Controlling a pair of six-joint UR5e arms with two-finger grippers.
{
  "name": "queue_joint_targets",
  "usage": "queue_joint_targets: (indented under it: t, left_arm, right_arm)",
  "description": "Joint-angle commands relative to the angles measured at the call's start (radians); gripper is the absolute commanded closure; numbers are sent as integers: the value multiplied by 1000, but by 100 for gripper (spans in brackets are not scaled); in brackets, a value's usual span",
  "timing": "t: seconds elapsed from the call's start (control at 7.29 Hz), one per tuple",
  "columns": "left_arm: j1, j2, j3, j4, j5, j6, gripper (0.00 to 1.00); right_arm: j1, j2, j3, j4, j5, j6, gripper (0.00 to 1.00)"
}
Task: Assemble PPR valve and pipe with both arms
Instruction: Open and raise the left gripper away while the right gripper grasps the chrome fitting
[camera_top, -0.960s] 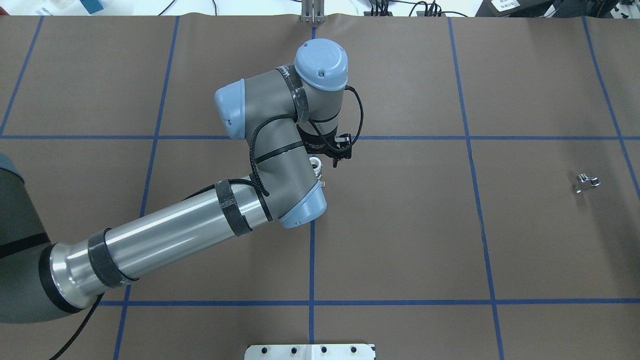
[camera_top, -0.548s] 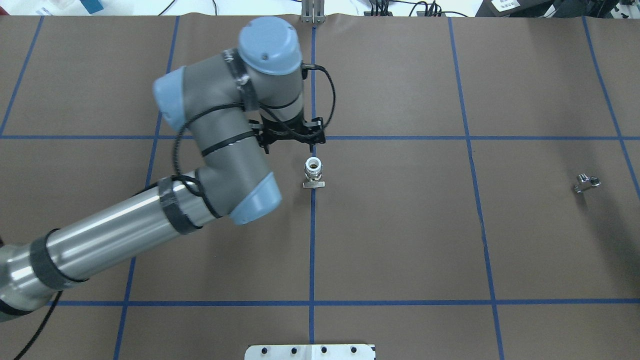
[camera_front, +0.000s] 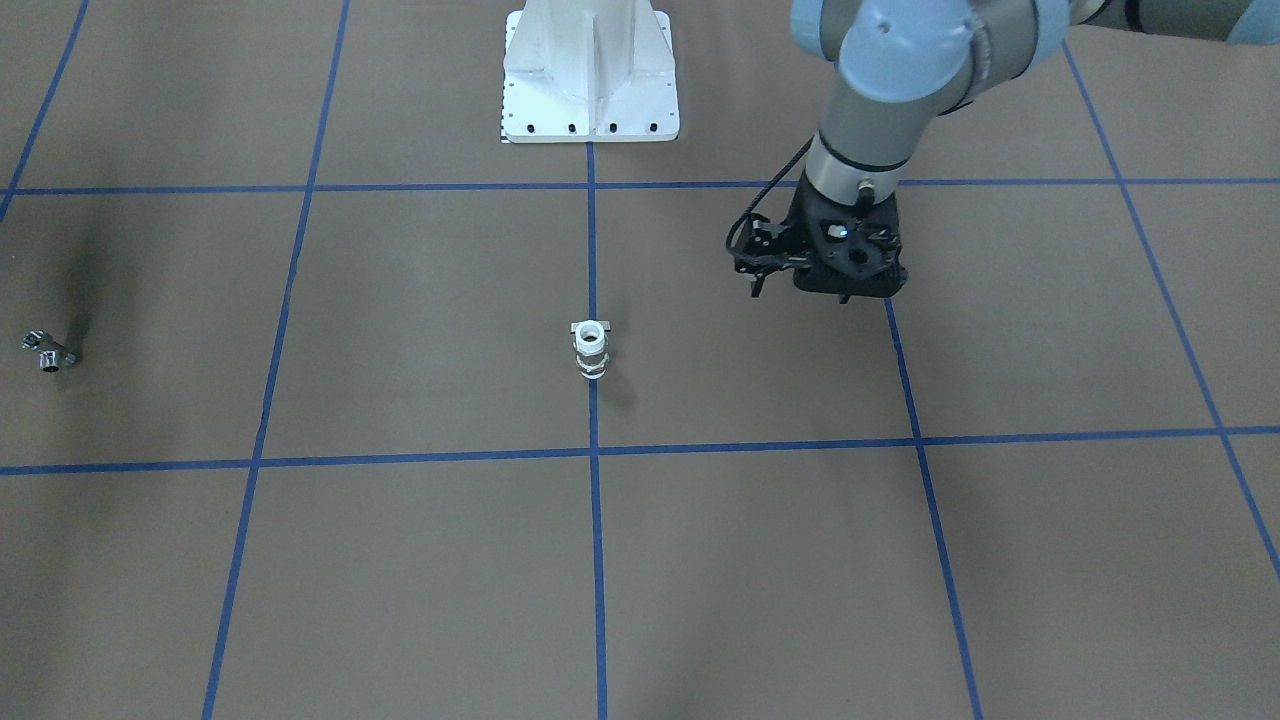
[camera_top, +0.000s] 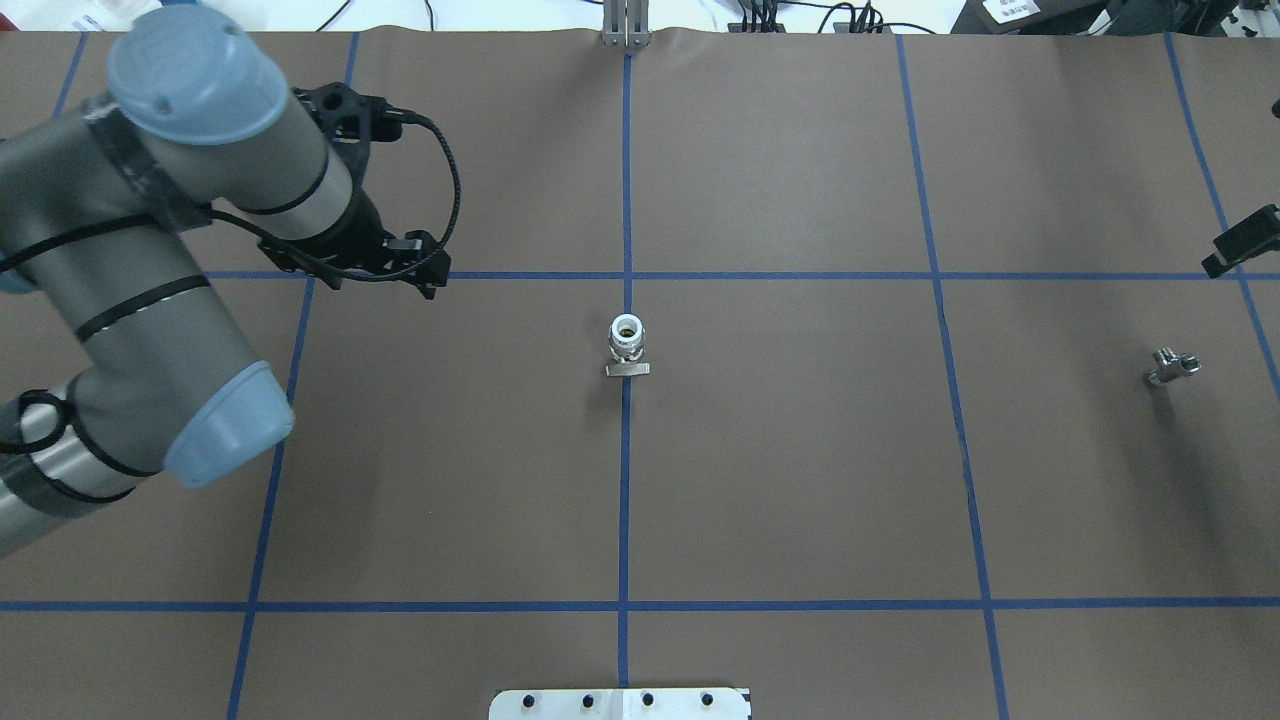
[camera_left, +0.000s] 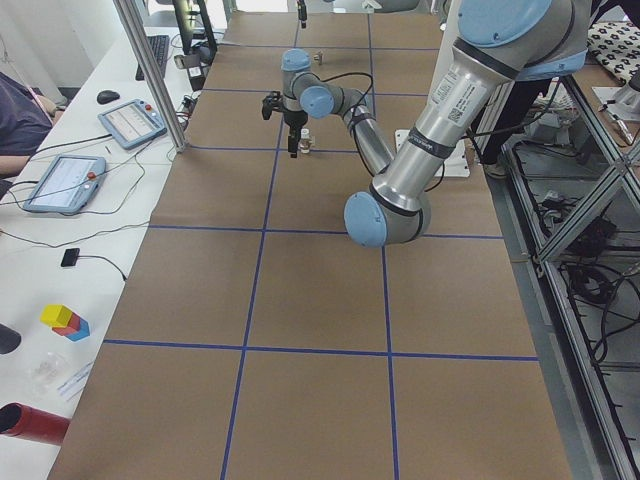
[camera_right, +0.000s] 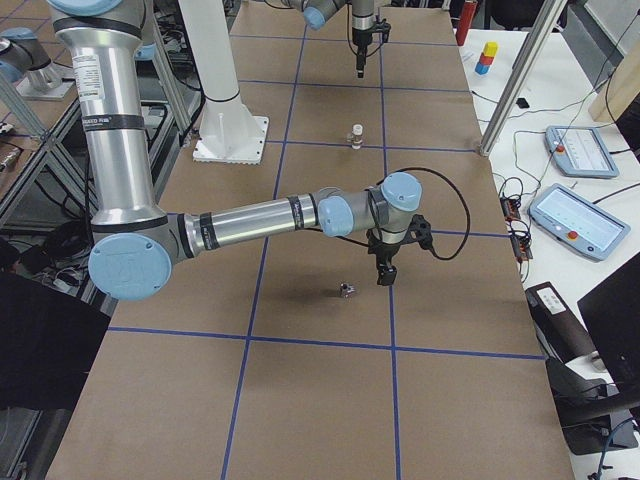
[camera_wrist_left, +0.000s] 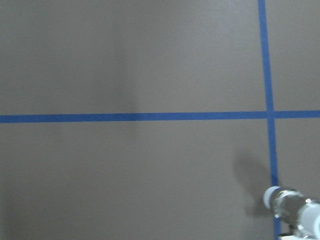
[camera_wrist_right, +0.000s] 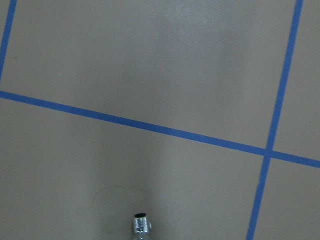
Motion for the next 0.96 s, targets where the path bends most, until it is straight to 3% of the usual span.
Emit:
queue_joint_targets:
  t: [0.0, 0.41, 0.82]
  left_arm:
    - [-34, 75, -53, 17, -4, 33, 1]
    - [-62, 200, -96, 5, -5, 139, 1]
    - [-76, 205, -98, 5, -5, 141, 1]
  right_arm:
    - [-58, -55, -6, 98, -9, 19, 1]
    - [-150, -97, -73, 253, -71, 114, 1]
    - [-181, -97, -95, 256, -69, 135, 1]
